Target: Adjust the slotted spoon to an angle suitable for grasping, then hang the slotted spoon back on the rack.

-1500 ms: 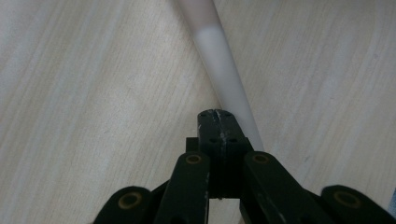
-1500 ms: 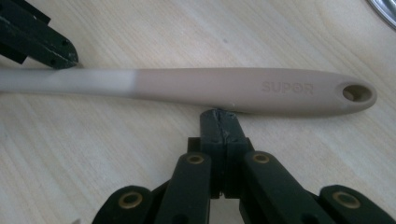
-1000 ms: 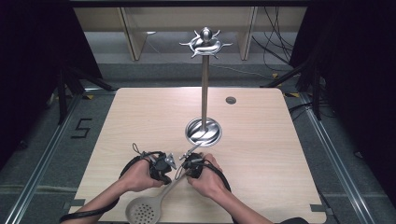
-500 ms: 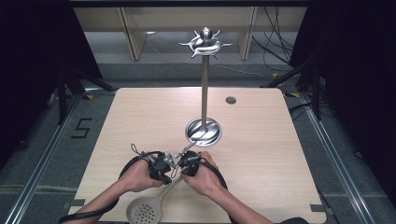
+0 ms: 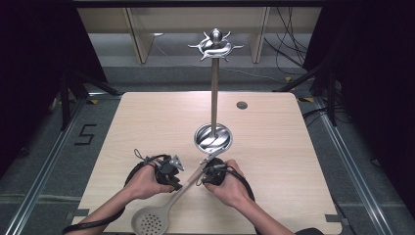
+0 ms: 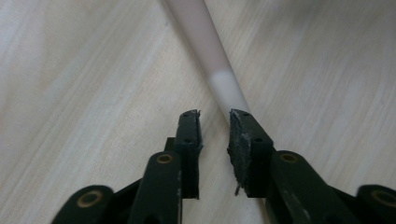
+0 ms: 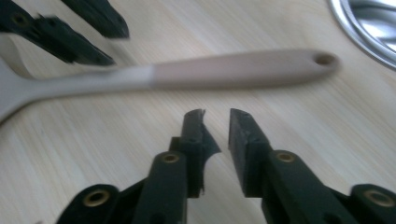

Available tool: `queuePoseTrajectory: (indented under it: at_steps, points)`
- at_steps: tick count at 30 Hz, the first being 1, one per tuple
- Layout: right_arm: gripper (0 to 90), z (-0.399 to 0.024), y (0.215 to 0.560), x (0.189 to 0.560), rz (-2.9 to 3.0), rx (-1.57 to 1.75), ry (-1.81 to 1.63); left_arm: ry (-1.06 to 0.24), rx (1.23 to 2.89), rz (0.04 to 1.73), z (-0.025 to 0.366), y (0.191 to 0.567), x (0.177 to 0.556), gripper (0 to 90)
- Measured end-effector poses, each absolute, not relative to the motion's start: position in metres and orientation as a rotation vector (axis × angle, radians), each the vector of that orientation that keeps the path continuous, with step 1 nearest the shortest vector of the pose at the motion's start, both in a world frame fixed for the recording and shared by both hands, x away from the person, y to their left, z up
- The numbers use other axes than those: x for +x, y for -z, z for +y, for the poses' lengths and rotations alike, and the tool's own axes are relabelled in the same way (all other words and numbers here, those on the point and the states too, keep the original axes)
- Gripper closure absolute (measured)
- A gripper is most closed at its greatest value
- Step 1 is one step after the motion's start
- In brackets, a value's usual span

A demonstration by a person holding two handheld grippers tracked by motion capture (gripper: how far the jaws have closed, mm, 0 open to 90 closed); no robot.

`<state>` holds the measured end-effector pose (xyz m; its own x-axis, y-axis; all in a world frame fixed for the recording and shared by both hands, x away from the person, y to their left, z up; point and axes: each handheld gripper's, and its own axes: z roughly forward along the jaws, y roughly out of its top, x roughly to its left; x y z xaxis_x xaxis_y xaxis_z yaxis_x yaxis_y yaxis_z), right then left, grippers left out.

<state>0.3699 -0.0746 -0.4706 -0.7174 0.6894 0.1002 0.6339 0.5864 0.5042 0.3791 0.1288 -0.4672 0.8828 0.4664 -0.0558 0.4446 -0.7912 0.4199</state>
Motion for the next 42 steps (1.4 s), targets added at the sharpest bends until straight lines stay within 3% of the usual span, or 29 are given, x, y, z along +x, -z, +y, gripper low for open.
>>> queuePoseTrajectory:
  at_steps: [7,16,27,42]
  points:
    - [61.1,-0.124,0.464,0.359,2.597,1.21,-0.861,-0.086,2.515,0.784,0.126,0.464,0.381,54.8]
    - [53.8,-0.173,0.457,0.345,2.482,1.303,-0.897,-0.075,2.482,0.851,0.122,0.463,0.385,40.1]
    - [51.5,-0.209,0.456,0.337,2.402,1.329,-0.912,-0.059,2.474,0.856,0.115,0.463,0.386,35.2]
    - [51.0,-0.227,0.456,0.33,2.337,1.376,-0.925,-0.087,2.466,0.893,0.11,0.462,0.387,34.2]
